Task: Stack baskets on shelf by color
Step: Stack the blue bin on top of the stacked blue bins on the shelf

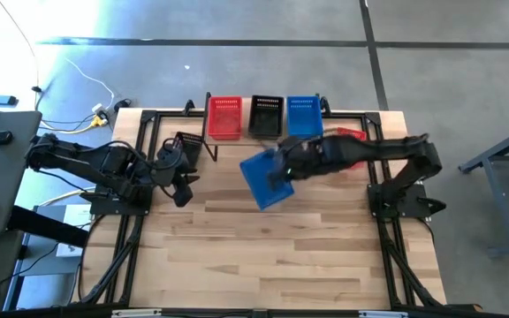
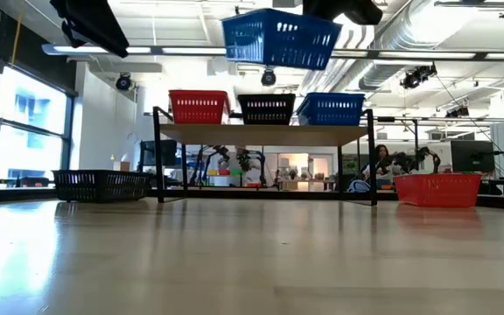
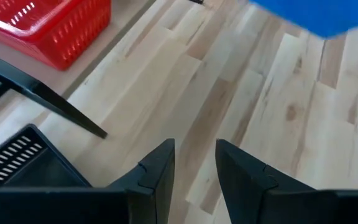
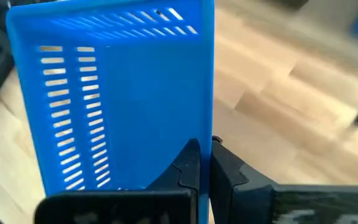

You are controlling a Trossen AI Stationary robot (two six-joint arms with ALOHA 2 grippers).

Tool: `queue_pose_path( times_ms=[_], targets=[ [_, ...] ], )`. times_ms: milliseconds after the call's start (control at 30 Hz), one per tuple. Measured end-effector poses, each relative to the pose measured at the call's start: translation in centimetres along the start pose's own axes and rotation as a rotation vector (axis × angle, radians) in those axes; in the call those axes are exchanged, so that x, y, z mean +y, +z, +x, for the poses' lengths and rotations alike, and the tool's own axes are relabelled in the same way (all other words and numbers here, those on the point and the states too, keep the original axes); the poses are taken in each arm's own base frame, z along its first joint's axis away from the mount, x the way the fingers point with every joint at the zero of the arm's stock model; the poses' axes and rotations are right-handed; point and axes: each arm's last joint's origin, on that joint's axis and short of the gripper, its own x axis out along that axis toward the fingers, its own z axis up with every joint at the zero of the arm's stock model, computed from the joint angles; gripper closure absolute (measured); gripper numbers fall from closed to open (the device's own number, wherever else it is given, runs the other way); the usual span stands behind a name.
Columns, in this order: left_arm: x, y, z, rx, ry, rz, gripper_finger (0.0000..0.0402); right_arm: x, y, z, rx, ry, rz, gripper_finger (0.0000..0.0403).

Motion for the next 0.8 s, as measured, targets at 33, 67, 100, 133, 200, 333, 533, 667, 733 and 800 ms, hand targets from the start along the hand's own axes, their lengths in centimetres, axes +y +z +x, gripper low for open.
queue_pose_path(
  times_ms=[33, 67, 100, 133, 200, 333, 533, 667, 733, 800],
  targets=[
    [0.1, 0.0, 0.0, -0.002, 0.004, 0.003, 0.0296, -0.5, 0.5, -0.4, -0.015, -0.001, 0.002, 0.0403],
    [0.1, 0.1, 0.0, -0.003, 0.006, 0.003, 0.0296, -1.0, 1.0, -0.9, -0.033, 0.000, 0.007, 0.0403],
    [0.1, 0.1, 0.1, -0.005, 0.007, 0.001, 0.0296, -1.6, 1.5, -1.4, -0.045, -0.003, 0.011, 0.0403],
    [0.2, 0.1, 0.1, -0.006, 0.009, -0.001, 0.0296, -2.3, 2.0, -1.8, -0.055, -0.005, 0.019, 0.0403],
    [0.3, 0.2, 0.1, -0.007, 0.015, 0.005, 0.0296, -3.5, 2.9, -2.8, -0.077, -0.007, 0.042, 0.0403],
    [0.5, 0.3, 0.2, -0.011, 0.031, 0.025, 0.0296, -6.5, 4.6, -4.9, -0.118, -0.018, 0.105, 0.0403],
    [0.9, 0.5, 0.4, -0.012, 0.051, 0.027, 0.0296, -11.0, 7.1, -7.4, -0.181, -0.015, 0.246, 0.0403],
    [1.2, 0.7, 0.5, -0.020, 0.080, 0.021, 0.0296, -13.7, 8.6, -8.0, -0.201, -0.025, 0.321, 0.0403],
    [1.3, 0.7, 0.5, -0.023, 0.093, 0.015, 0.0296, -14.8, 9.3, -7.9, -0.191, -0.024, 0.333, 0.0403],
    [1.5, 0.8, 0.6, -0.023, 0.101, 0.008, 0.0296, -15.7, 9.9, -7.7, -0.177, -0.019, 0.339, 0.0403]
  ],
)
